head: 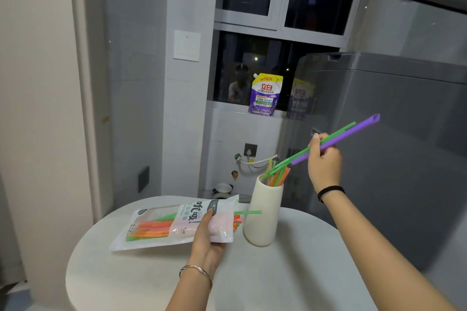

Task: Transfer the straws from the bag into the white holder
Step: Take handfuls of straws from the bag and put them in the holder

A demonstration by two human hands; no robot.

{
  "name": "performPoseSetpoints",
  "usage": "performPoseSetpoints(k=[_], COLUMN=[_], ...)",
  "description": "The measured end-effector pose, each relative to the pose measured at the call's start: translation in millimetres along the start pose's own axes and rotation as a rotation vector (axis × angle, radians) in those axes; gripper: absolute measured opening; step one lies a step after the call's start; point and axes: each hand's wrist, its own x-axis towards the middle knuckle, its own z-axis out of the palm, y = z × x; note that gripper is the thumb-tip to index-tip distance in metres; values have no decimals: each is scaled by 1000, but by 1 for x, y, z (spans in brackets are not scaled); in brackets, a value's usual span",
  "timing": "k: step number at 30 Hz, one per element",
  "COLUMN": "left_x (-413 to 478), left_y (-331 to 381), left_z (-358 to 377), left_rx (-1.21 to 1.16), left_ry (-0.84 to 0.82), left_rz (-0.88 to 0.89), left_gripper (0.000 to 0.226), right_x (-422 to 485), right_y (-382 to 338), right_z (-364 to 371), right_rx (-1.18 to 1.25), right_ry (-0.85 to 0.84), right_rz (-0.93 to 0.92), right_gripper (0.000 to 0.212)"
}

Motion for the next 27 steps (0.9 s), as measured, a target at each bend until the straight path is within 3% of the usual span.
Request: performPoseSetpoints(k=[6,18,23,27], left_x=[1,2,3,0], left_y=[0,-4,-5,-5], left_z=[0,4,4,4], left_rx=[-38,-41,-49,-17], left_ry=[35,81,102,32], left_rz=[7,19,11,11], left_gripper=[45,46,42,9], right_x=[7,14,16,11], right_y=[3,22,23,22], right_z=[7,40,37,34], right_rx=[-174,-539,-509,-430], right_ry=[-60,-553,-498,-347], right_rz=[-70,25,0,-70], right_gripper=[42,33,25,23])
